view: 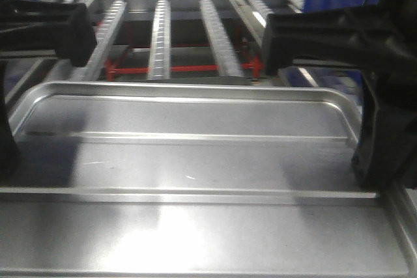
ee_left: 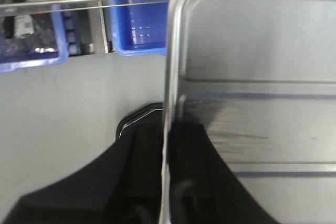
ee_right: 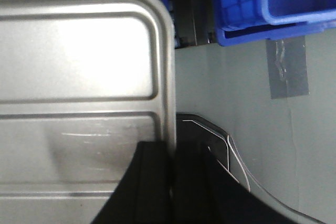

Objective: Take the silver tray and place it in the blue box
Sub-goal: 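Carry the tray in both grippers while the base drives to the blue bin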

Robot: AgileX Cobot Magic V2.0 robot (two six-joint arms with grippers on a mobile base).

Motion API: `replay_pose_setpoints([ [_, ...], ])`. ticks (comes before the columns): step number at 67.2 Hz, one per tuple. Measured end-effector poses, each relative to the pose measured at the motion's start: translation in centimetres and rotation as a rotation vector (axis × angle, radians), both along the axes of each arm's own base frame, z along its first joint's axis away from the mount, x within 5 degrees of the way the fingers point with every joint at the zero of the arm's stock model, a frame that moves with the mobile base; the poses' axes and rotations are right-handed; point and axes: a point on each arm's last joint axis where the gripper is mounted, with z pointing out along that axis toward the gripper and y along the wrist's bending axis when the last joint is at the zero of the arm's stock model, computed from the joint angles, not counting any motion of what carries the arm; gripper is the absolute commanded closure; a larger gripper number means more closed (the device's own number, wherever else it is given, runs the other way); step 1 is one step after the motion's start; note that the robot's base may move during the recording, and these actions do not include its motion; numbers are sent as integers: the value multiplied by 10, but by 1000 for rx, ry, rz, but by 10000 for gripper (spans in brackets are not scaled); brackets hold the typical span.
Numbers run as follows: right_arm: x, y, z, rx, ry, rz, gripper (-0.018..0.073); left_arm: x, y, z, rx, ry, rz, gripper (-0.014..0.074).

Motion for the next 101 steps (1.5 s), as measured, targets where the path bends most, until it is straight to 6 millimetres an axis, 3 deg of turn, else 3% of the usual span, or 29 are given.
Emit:
replay_pose_setpoints([
  [101,0,0,0,0,0,0,501,0,0,0,0,0,0,591],
])
